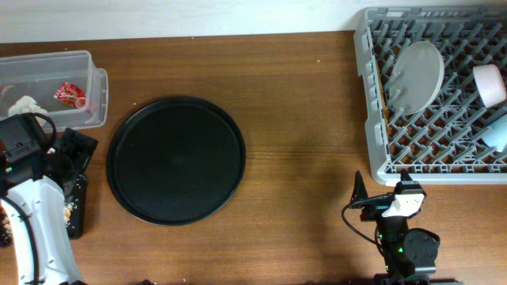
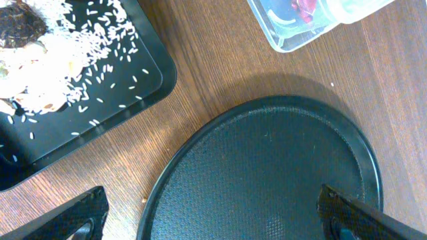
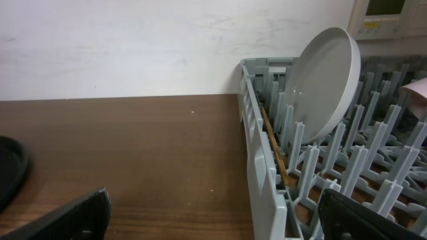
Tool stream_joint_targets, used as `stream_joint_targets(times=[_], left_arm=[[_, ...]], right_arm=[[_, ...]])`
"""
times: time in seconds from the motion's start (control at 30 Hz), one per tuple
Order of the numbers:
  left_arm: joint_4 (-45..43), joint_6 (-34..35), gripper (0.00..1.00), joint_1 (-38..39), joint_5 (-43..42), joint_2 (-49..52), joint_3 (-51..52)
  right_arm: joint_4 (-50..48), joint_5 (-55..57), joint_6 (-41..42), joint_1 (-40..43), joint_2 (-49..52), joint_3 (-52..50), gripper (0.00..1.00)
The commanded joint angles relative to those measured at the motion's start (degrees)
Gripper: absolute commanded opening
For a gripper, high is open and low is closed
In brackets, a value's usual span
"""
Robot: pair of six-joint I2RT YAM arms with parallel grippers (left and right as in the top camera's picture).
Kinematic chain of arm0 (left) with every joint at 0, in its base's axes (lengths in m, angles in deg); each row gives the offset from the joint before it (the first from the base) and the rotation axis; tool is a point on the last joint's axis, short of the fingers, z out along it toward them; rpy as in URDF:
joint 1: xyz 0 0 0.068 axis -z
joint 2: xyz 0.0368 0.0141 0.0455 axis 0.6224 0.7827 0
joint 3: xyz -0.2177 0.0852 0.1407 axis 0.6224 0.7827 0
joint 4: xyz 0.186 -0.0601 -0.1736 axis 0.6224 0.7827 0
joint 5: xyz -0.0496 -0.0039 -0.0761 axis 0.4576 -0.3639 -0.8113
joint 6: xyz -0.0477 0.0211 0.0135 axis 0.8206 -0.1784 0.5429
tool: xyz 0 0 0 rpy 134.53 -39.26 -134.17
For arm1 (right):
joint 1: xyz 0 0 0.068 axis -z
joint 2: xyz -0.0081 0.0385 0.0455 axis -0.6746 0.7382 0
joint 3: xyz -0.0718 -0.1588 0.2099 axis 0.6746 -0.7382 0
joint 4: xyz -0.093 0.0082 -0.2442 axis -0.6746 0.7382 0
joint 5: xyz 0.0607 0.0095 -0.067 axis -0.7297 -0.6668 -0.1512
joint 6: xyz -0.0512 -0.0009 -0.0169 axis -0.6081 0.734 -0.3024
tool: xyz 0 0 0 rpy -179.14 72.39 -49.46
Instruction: Sort waste into correct bins and load items into the dishwasher rack
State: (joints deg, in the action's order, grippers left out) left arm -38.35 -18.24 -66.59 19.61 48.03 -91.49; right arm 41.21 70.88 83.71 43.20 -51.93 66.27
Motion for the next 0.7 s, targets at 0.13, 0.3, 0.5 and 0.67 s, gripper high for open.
stream_joint_targets(times=[0.13, 0.3, 0.5, 0.67], left_arm=[[-0.09, 0.52, 0.99, -0.2, 0.0, -0.74, -0.15], [-0.09, 0.52, 0.99, -0.2, 0.0, -0.74, -0.15], [-0.09, 0.52, 0.99, -0.2, 0.0, -0.74, -0.15], [1.27, -1.9, 0.99, -0.13, 0.63, -5.51, -0.13]], right_arm=[[0.26, 0.52, -0.44, 0.42, -0.52, -0.35, 0.98], [0.26, 0.52, -0.44, 0.42, -0.52, -0.35, 0.98], [0.26, 0.52, -0.44, 0.42, -0.52, -0.35, 0.98], [0.26, 0.52, -0.44, 0.42, -0.52, -0.35, 0.98]])
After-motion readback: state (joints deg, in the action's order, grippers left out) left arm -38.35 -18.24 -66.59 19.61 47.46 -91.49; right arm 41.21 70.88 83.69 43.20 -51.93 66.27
